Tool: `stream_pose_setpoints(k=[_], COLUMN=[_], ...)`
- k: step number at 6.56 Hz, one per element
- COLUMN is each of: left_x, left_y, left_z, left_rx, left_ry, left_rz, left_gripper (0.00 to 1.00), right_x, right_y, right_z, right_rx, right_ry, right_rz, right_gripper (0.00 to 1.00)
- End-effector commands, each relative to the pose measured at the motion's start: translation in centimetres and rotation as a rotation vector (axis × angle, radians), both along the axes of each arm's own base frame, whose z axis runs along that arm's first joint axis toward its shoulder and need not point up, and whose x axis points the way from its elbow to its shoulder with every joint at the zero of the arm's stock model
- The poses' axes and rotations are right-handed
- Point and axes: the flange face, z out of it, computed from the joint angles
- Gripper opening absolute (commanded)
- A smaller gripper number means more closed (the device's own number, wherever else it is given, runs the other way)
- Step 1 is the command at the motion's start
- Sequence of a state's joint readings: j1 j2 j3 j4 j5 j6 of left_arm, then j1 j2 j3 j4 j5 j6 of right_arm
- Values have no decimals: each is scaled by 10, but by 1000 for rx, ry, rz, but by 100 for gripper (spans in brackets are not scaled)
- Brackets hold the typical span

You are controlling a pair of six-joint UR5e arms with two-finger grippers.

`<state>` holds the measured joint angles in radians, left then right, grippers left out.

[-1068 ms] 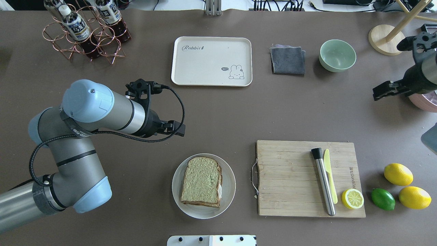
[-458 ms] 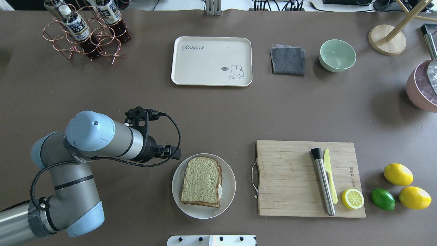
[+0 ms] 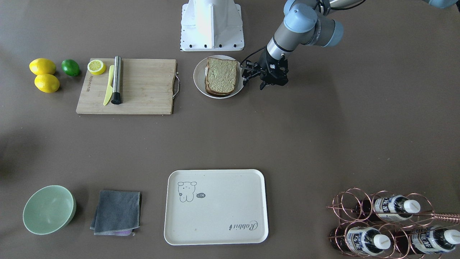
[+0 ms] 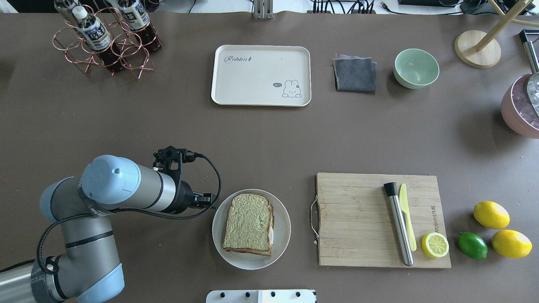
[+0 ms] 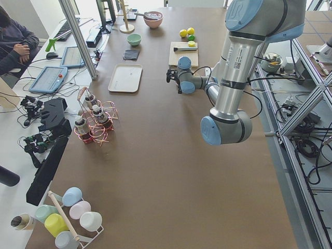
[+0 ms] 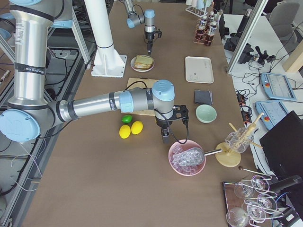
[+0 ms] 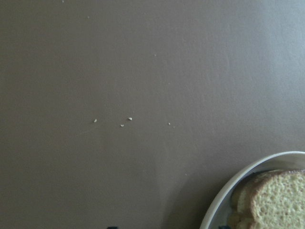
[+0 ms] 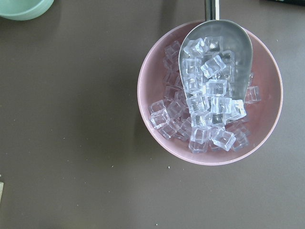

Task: Make sandwich and place on tray
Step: 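Lower the left gripper to the plate rim and grasp the plate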

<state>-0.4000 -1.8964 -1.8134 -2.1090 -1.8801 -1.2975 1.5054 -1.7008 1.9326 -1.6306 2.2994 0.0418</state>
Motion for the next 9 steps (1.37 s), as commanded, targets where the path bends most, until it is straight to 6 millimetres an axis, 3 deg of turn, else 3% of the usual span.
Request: stream_pose_setpoints(k=[1, 4, 7, 8, 9], left_x=[7, 25, 26, 28, 29], left_y=[11, 38, 39, 40, 41], left_z=[-1, -1, -1, -4, -10], left_rx=[-4, 8, 9, 10, 14], left_ry=[5, 2, 2, 5, 15], left_rz=[17, 49, 51, 54, 56], left_gripper=[62, 45, 40, 24, 0], right_x=[3, 3, 3, 3, 3], right_y=[1, 1, -1, 0, 0], right_z=[1, 3, 4, 4, 4], right_rx=[-2, -5, -5, -4, -4], right_ry=[0, 0, 0, 2, 5], right_rz=[6, 6, 6, 7, 8], right_gripper=[100, 100, 100, 100, 100])
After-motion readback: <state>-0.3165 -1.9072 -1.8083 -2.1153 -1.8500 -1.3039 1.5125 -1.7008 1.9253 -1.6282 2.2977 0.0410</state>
